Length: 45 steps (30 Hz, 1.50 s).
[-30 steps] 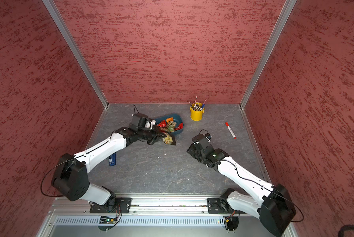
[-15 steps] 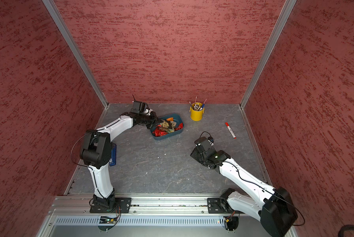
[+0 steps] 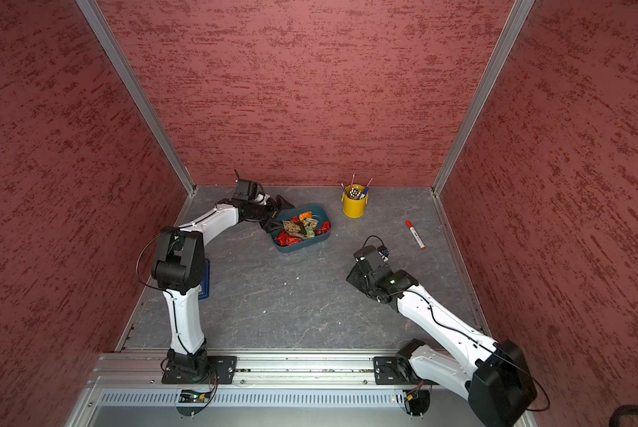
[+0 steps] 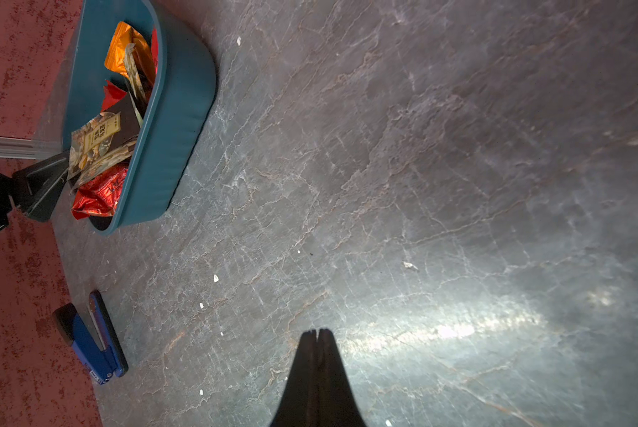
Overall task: Put the tea bags into the storage box
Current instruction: Place the tea bag in the storage box, then reset both arms
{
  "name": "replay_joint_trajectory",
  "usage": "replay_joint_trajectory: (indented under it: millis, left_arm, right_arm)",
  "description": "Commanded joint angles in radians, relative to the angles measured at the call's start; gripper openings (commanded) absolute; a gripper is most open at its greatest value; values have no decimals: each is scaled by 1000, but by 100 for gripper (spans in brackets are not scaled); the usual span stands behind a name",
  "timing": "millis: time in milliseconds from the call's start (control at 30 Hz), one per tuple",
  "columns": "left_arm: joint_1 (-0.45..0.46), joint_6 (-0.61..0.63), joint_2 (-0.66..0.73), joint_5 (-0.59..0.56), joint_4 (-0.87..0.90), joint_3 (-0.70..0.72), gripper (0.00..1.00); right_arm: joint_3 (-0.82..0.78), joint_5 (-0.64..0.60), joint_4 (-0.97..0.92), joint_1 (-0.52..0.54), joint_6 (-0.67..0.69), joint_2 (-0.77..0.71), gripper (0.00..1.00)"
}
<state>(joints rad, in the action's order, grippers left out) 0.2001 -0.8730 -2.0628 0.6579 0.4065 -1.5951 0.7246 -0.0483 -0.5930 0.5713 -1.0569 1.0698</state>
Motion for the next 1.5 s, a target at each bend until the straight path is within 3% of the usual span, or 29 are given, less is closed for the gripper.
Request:
replay_joint_trajectory:
  millis: [0, 67, 267, 367, 667, 800, 933, 1033, 1133, 1200, 1333, 1467]
  left_arm:
    - [-17, 61, 113, -41, 46, 6, 100]
    - [-20, 111, 175, -89, 99, 11, 100]
    - [-24, 305, 440, -311, 183, 137, 100]
    - [-29, 425, 603, -490, 145, 283, 100]
    - [-77, 734, 988, -854, -348, 851, 100]
    - [-86, 763, 1025, -853, -565, 1028, 100]
    - [-85, 809, 963, -971, -788, 1170, 100]
    - [-85, 884, 887, -1016, -1179, 1332, 100]
    - [-98, 920, 694, -967, -1580, 1426, 100]
    - [-93, 968, 530, -934, -1745, 1414, 100]
    - [-107, 967, 459, -862, -1761, 1404, 100]
    - [-128, 924, 504, -884, -1513, 1306, 100]
  right_arm:
    - [46, -24, -29, -9, 39, 4, 0]
    - [62, -43, -46, -10, 67, 4, 6]
    - [119, -123, -132, -11, 147, -8, 72]
    - [136, -167, -163, -14, 186, -7, 97]
    - [128, -251, -25, -88, 442, 95, 98]
    - [121, -344, 22, -133, 468, 145, 99]
    - [-1, -503, 235, -154, 553, 61, 98]
    - [-153, -575, 473, -160, 690, -66, 98]
    - [-244, -578, 610, -189, 831, -123, 98]
    - [-279, -593, 694, -214, 930, -141, 98]
    - [-414, -584, 1015, -261, 1126, -134, 98]
    - [-500, -529, 1216, -325, 1090, -33, 98]
